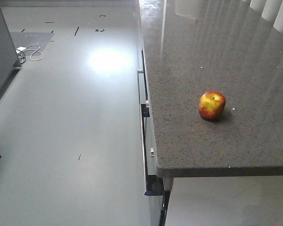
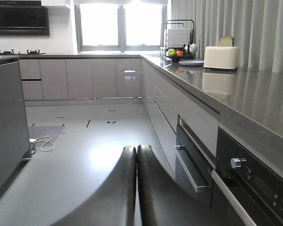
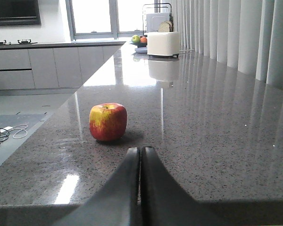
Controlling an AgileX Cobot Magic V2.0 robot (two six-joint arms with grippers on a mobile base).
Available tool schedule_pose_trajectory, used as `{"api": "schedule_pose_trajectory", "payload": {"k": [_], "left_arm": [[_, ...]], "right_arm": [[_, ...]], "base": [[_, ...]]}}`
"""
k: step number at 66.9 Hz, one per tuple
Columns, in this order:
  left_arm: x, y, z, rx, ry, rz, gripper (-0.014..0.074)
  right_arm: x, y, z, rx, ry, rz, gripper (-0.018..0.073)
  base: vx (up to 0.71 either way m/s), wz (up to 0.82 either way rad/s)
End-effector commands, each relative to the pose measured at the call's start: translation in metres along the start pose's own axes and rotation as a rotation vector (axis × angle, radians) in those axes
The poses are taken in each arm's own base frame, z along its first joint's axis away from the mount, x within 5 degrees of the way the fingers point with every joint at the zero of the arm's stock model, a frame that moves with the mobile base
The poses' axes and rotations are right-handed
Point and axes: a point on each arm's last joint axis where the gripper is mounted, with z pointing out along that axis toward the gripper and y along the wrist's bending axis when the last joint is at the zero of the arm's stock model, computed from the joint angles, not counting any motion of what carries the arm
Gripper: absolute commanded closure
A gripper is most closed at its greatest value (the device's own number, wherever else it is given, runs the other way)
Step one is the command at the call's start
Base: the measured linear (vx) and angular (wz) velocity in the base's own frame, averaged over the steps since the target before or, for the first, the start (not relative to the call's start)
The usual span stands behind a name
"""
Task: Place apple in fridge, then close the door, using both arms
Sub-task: 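Move the right gripper toward the red-yellow apple on the countertop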
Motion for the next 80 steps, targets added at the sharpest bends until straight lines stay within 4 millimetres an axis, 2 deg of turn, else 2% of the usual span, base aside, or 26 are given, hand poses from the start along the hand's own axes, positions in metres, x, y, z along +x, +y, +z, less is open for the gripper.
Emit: {"api": "schedule_pose_trajectory", "payload": {"k": [1,36,43,48,64,72,80], "left_arm": [[-0.012,-0.001,-0.002,0.009,-0.095,-0.012,0.0603],[-0.012,-0.001,-0.002,0.009,-0.095,-0.012,0.0603],[-0.012,-0.001,-0.002,0.009,-0.095,-0.012,0.0603],[-0.012,-0.001,-0.002,0.009,-0.095,-0.012,0.0603],[-0.012,-0.001,-0.002,0.009,-0.095,-0.012,0.0603],[-0.012,-0.001,-0.002,0.009,-0.095,-0.012,0.0603],[-0.012,-0.001,-0.002,0.009,-0.095,-0.012,0.0603]], "right_arm": [[-0.009,0.001,-0.002,-0.007,-0.095,-0.007,0.0562],[-0.013,0.001,-0.002,-0.011,-0.137,0.009,0.0562],[-0.029,0.002,-0.005,-0.015,-0.211,0.014,0.0562],[-0.044,0.002,-0.006,-0.012,-0.185,0.008,0.0562],[-0.096,0.003,-0.001,0.026,0.074,-0.058,0.0559],[-0.116,0.003,0.009,0.037,0.198,-0.051,0.0546],[-0.128,0.003,0.022,0.052,0.380,-0.047,0.0506]], "base": [[0.00,0.00],[0.00,0.00],[0.00,0.00],[0.00,0.00],[0.00,0.00],[0.00,0.00],[0.00,0.00]]}}
